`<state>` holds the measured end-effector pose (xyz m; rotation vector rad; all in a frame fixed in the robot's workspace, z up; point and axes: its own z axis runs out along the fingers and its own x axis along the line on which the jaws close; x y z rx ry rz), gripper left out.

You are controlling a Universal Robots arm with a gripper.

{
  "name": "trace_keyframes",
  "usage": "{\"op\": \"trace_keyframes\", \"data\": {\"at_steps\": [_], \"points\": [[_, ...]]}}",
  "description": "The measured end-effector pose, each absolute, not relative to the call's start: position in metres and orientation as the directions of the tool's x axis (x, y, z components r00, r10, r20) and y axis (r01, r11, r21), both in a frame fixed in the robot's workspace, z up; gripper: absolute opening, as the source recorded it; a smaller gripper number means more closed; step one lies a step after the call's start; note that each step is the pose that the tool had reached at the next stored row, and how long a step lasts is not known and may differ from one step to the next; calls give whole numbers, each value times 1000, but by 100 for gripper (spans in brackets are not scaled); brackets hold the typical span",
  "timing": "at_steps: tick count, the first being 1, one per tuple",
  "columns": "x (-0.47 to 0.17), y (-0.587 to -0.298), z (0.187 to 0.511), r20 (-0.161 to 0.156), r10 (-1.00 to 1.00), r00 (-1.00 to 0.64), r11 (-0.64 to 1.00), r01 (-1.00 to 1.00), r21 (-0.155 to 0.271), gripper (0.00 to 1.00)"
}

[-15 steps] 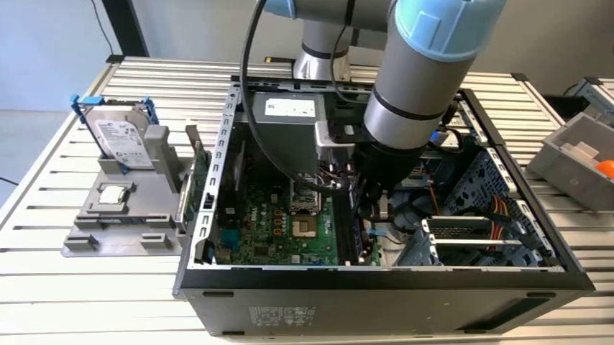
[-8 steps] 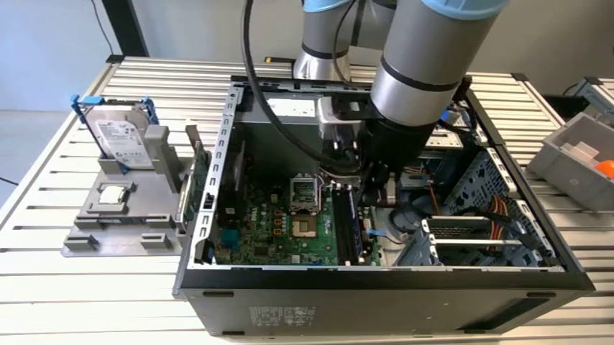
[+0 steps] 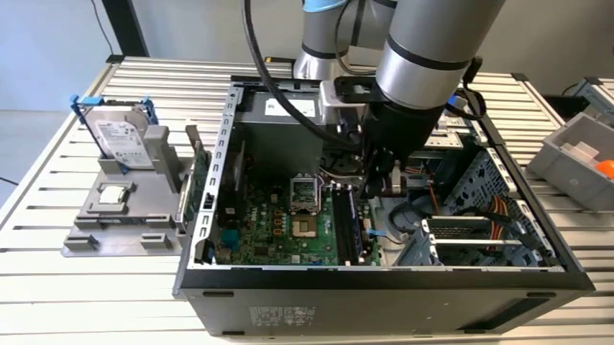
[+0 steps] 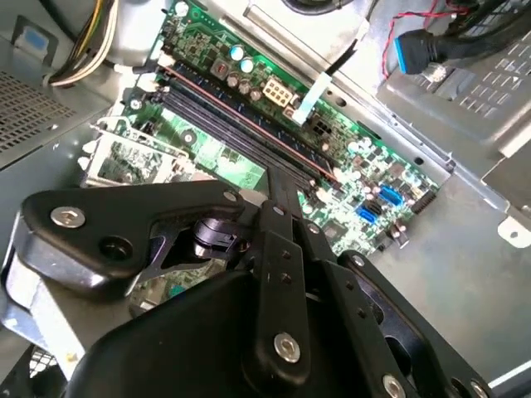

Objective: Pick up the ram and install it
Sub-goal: 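Press down the ram until it locks into place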

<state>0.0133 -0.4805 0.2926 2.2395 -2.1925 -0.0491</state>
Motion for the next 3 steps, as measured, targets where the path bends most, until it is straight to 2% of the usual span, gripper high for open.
{"op": "trace_keyframes", "data": {"at_steps": [3], "points": [[13, -481, 293, -17, -1000, 21, -21, -999, 29, 0]]}}
